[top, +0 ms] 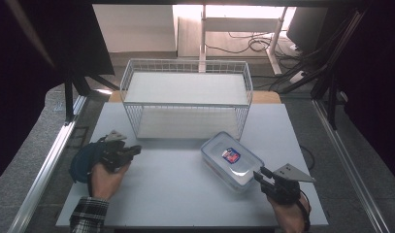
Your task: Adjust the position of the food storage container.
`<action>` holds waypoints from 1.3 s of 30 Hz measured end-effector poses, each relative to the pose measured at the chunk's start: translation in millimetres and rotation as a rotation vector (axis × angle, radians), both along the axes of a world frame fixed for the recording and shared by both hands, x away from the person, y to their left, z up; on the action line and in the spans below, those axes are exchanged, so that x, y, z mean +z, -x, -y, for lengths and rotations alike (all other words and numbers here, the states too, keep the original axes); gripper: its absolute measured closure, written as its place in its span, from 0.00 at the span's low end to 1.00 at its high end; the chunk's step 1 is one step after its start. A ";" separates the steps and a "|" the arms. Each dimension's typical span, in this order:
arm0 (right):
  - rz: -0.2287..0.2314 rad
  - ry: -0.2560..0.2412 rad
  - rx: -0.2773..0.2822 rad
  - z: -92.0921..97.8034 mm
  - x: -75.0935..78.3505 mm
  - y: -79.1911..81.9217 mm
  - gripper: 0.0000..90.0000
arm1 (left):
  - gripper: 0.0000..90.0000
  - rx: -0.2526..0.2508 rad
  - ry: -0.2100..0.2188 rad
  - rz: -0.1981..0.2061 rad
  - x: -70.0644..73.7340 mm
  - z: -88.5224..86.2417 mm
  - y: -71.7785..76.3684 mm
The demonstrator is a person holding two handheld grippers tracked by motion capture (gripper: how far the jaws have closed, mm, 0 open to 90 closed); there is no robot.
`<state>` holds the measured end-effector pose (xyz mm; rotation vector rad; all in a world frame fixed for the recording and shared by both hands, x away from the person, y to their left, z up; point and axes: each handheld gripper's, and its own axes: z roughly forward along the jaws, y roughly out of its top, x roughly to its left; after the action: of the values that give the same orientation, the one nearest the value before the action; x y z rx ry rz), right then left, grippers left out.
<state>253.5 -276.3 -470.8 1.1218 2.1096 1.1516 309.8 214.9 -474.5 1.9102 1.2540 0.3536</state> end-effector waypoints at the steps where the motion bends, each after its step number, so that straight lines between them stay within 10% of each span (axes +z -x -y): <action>1: -0.002 0.003 -0.005 1.6 1.2 -0.1 0.82 | 0.97 -0.031 0.009 0.001 0.6 10.5 -5.0; 8: -0.101 0.058 -0.130 17.5 -0.5 -8.8 0.99 | 0.97 -0.140 0.053 0.003 -4.4 57.0 -32.6; 23: -0.213 0.026 -0.133 17.3 -17.3 -32.1 0.99 | 0.99 -0.242 0.141 -0.011 -32.1 140.9 -95.6; 39: -0.237 0.018 -0.081 -5.4 -22.0 -45.7 0.99 | 1.00 -0.267 0.111 -0.102 -49.0 128.7 -70.9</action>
<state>299.2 -270.9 -492.8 1.3806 2.2200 1.0021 380.7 86.2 -523.5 1.9882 1.0424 0.0474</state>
